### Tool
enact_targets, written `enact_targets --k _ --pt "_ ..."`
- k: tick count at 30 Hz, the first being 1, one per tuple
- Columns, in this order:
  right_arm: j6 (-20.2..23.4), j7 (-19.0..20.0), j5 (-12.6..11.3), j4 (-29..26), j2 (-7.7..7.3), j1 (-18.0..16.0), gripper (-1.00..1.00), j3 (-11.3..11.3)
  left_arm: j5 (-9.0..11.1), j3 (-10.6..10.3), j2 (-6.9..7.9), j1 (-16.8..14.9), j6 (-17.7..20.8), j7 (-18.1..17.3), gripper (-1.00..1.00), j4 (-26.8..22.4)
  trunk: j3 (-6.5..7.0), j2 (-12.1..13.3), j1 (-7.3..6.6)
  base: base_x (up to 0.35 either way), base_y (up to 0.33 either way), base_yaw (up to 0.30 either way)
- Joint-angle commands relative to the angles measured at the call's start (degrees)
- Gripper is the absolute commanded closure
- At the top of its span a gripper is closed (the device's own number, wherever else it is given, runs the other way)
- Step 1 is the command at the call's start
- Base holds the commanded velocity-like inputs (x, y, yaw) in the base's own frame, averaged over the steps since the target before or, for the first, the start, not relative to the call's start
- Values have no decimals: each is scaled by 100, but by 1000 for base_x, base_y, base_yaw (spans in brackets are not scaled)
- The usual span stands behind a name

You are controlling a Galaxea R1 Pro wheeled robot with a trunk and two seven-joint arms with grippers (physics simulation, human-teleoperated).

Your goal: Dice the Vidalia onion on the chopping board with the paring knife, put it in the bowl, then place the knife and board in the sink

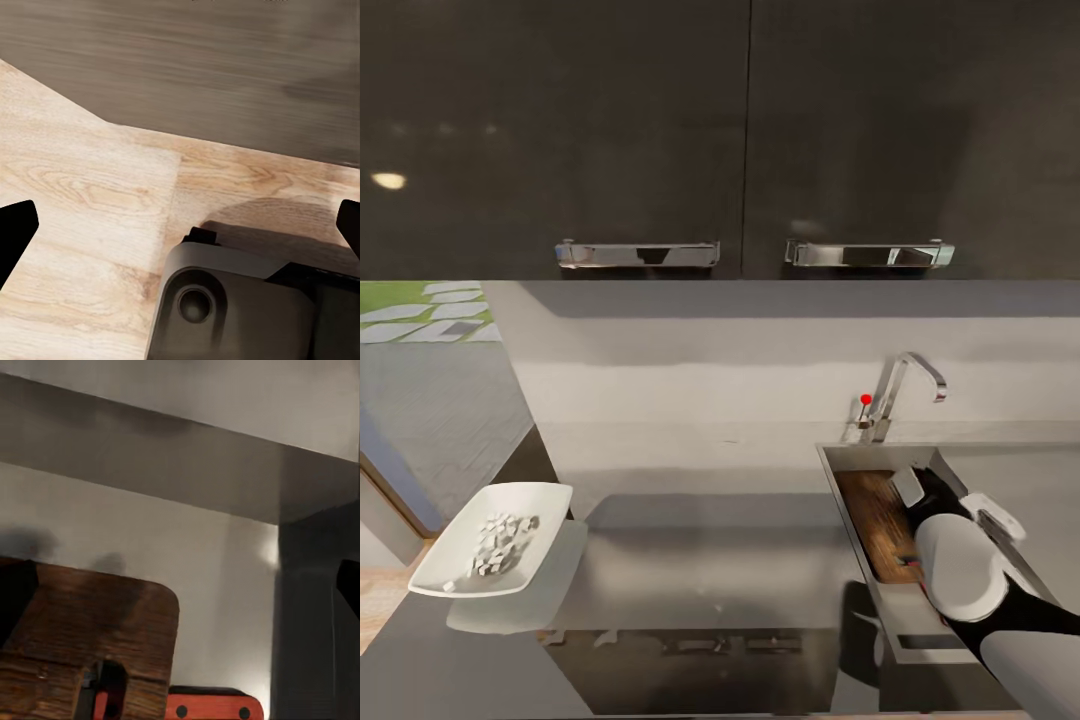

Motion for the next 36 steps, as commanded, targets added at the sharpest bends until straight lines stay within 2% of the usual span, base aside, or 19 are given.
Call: enact_targets --k 1,6,7,8,9,12,15,19,20,22,27,28,31,33,36 --pt "275 144 55 -220 11 -9 -100 30 30 -48 -7 -11 -31 13 -100 23 -13 -12 4 0 0 0" --pt "1432 1036 50 -1222 17 -7 -100 670 30 -48 -9 -11 -31 13 -100 21 -13 -12 4 0 0 0" --pt "1663 1404 50 -1433 10 -8 -100 838 30 -48 -9 -11 -31 10 -100 20 -13 -12 4 0 0 0" --pt "1816 1814 55 -1549 0 -8 -100 932 30 -48 -10 -11 -31 7 -100 19 -13 -12 4 0 0 0" --pt "1887 2055 58 -1593 -9 -8 -100 967 30 -48 -10 -11 -31 6 -100 20 -13 -12 4 0 0 0" --pt "1990 2583 93 -1642 -46 -7 -100 1012 30 -48 -10 -11 -31 5 -100 21 -13 -12 4 0 0 0" --pt "2028 3125 291 -1650 -105 -5 -100 1026 30 -48 -10 -11 -31 5 -100 21 -13 -12 4 0 0 0" --pt "2040 4022 929 -1622 -206 -3 -100 1027 30 -48 -10 -11 -31 4 -100 20 -13 -12 4 0 0 0" --pt "2046 4526 1272 -1609 -295 -3 -100 1023 30 -48 -10 -11 -31 4 -100 19 -13 -12 4 0 0 0" --pt "2080 4985 1508 -1583 -448 -1 -100 1019 30 -48 -10 -11 -33 4 -100 20 -13 -12 4 0 0 0" --pt "2222 5929 1664 -1552 -842 158 -100 1013 30 -48 -10 -11 -38 4 -100 19 -13 -12 4 0 0 0" --pt "2228 6055 1669 -1550 -883 181 -100 1013 30 -48 -10 -11 -39 3 -100 19 -13 -12 4 0 0 0" --pt "2241 6893 1712 -1544 -1081 254 -100 1013 30 -48 -10 -11 -39 -2 -100 19 -13 -12 4 0 0 0" --pt "2241 7211 1807 -1542 -1129 272 -100 1013 30 -48 -10 -11 -39 -3 -100 18 -13 -12 4 0 0 0" --pt "2231 7501 2192 -1544 -1167 346 -100 1016 30 -48 -4 -9 -40 -8 -100 18 -13 -12 4 0 0 0"
